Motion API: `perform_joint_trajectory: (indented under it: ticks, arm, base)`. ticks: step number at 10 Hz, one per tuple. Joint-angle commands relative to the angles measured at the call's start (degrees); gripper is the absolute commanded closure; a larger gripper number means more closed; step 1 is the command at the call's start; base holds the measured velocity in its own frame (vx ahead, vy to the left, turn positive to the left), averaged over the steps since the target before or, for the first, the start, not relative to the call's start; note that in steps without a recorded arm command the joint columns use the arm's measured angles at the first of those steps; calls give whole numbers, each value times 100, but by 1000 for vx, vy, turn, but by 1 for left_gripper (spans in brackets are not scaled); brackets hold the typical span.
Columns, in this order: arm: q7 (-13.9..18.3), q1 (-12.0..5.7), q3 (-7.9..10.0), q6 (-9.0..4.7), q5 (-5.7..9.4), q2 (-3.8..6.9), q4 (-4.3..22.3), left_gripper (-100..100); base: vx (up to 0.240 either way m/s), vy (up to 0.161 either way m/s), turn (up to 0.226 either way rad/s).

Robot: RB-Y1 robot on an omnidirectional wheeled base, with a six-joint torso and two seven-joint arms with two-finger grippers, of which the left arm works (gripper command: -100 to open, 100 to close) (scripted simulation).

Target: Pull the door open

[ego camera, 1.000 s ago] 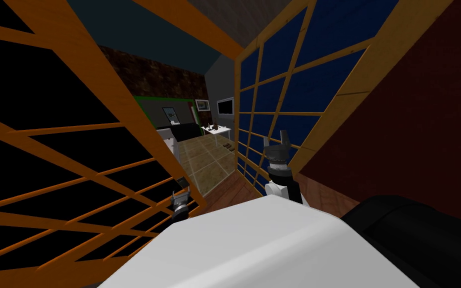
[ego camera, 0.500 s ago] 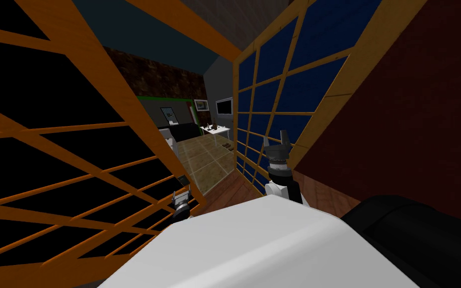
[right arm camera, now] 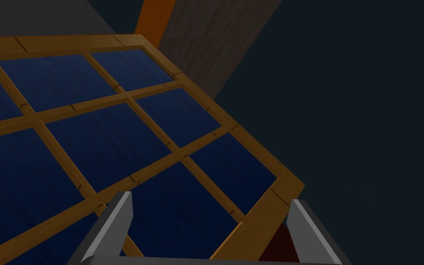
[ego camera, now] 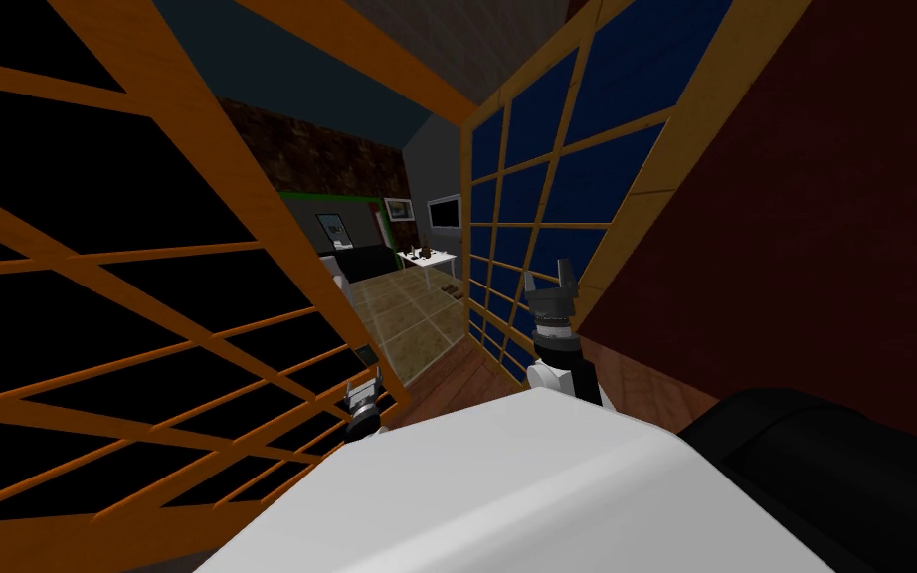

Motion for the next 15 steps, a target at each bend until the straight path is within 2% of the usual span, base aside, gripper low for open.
perform_joint_trajectory:
  ticks: [1, 3, 4, 5, 6, 8, 9, 10, 12, 13, 14, 15]
  arm:
    - [238, -9, -38, 2, 92, -16, -11, -100]
    - [470, -16, -77, 7, 188, -31, -28, -100]
    - [380, -14, -63, 8, 157, -26, -26, -100]
    - [591, 51, -40, -28, 192, 138, 32, -100]
    - [646, 70, -32, -39, 201, 186, 49, -100]
    - [885, 154, 1, -88, 240, 399, 126, -100]
    - [885, 154, 1, -88, 240, 399, 126, -100]
    - [1055, 213, 25, -122, 267, 550, 180, -100]
    - [1230, 274, 49, -158, 296, 706, 236, -100]
    - [1186, 206, 30, -202, 277, 634, 313, -100]
    - [1186, 206, 30, -202, 277, 634, 313, 100]
    - [1186, 206, 30, -202, 277, 634, 313, 100]
  base:
    - [-57, 5, -30]
    - [-47, 3, -20]
    - [-18, 1, -5]
    - [151, 7, -110]
    - [215, -4, -98]
    - [199, 9, -70]
    - [136, 15, -42]
    - [140, 11, -86]
    - [198, 36, -76]
    - [89, 24, 6]
    - [-23, -10, 0]
    - [-33, 2, 14]
